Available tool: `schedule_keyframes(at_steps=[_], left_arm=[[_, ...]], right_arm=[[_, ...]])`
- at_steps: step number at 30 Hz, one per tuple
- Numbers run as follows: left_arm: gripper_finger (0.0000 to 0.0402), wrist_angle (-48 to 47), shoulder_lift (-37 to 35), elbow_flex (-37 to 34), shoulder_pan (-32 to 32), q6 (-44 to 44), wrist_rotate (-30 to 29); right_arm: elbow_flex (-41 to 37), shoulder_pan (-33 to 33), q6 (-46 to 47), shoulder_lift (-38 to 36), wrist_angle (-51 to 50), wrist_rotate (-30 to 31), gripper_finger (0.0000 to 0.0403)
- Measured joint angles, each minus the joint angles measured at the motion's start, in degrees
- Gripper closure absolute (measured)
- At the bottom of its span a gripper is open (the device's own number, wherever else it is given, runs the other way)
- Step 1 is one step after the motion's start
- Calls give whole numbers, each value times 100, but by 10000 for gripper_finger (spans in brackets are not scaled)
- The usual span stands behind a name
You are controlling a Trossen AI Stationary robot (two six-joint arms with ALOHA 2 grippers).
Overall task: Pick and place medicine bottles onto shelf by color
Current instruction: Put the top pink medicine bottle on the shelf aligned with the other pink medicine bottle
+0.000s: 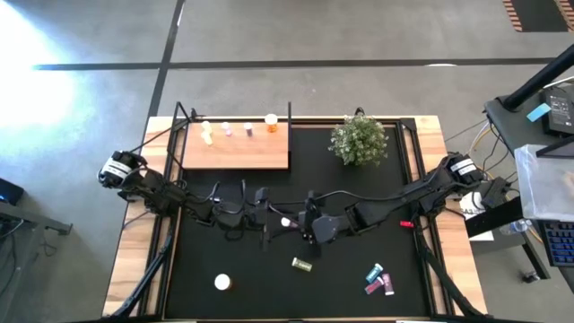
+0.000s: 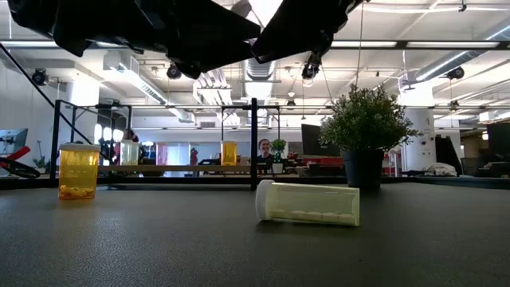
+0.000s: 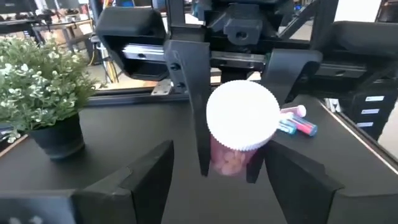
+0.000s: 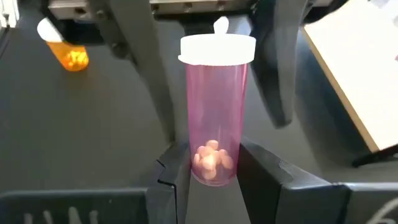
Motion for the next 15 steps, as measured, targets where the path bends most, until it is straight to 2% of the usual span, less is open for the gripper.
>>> schedule_keyframes(at_steps=[9,15], left_arm=[[171,24,-2,-4,12,23,2],[171,25,-4,-4,12,25,200]], right_arm=[[-4,9,382,0,-611,-72,304],[-7,9,433,0,-729,-69,299]])
